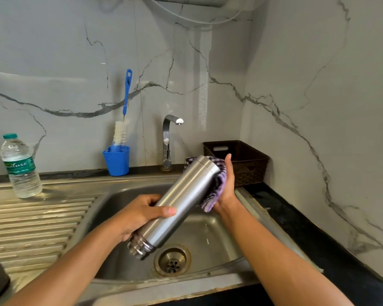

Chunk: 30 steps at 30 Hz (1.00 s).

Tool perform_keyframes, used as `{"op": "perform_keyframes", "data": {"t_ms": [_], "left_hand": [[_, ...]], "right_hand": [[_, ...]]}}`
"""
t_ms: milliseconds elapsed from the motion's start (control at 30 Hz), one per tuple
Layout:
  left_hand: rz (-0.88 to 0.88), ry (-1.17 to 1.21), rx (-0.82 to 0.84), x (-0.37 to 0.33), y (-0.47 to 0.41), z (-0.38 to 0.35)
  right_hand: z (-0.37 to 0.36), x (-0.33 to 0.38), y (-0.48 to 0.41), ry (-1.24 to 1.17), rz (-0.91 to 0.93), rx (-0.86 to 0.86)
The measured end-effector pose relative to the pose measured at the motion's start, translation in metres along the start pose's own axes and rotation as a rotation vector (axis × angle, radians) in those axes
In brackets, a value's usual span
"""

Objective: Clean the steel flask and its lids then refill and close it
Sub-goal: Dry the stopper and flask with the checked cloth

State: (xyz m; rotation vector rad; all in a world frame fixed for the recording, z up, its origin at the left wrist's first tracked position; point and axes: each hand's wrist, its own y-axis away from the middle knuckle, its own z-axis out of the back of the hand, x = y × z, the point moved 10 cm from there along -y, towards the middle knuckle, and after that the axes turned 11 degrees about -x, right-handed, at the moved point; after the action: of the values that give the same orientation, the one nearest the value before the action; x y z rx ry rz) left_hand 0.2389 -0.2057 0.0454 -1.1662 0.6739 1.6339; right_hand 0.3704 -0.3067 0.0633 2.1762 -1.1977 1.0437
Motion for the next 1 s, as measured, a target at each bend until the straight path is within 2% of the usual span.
{"op": "perform_keyframes", "data": {"t_ms": [100, 200, 233, 333, 433, 533, 600, 700, 800, 867, 1000], "left_hand": [[0.022, 0.058, 0.107, 0.003, 0.002, -0.008], [-0.084, -0.003, 0.029, -0.004, -0.003, 0.002], [-0.123, -0.035, -0.018, -0.007, -0.004, 0.006], [-0.209, -0.162, -0.179, -0.008, -0.005, 0.022], [-0.274, -0.246, -0.304, -0.011, -0.002, 0.031], [-0.343, -0.271, -0.38, -0.017, 0.001, 0.037], [-0.381, -0.286, -0.422, -0.02, 0.002, 0.039], [-0.431, -0.309, -0.497, -0.021, 0.003, 0.047], [-0.466, -0.295, -0.575, -0.021, 0.007, 0.059], [-0.473, -0.287, -0.591, -0.021, 0.008, 0.062], [-0.497, -0.303, -0.571, -0.024, 0.009, 0.056]], "right_hand": [[-0.007, 0.01, 0.011, 0.094, -0.045, 0.146], [-0.011, 0.027, 0.018, 0.177, 0.013, 0.205], [-0.01, 0.033, 0.017, 0.232, 0.076, 0.189], [-0.013, 0.06, 0.021, 0.586, 0.453, 0.086], [-0.039, 0.064, 0.041, 0.835, 0.703, 0.19], [-0.056, 0.064, 0.054, 0.914, 0.783, 0.336], [-0.064, 0.068, 0.062, 0.979, 0.837, 0.365], [-0.08, 0.073, 0.083, 1.109, 1.149, 0.345], [-0.086, 0.072, 0.099, 1.09, 1.388, 0.324], [-0.078, 0.079, 0.098, 1.034, 1.392, 0.258], [-0.057, 0.077, 0.066, 1.014, 1.021, 0.187]]}}
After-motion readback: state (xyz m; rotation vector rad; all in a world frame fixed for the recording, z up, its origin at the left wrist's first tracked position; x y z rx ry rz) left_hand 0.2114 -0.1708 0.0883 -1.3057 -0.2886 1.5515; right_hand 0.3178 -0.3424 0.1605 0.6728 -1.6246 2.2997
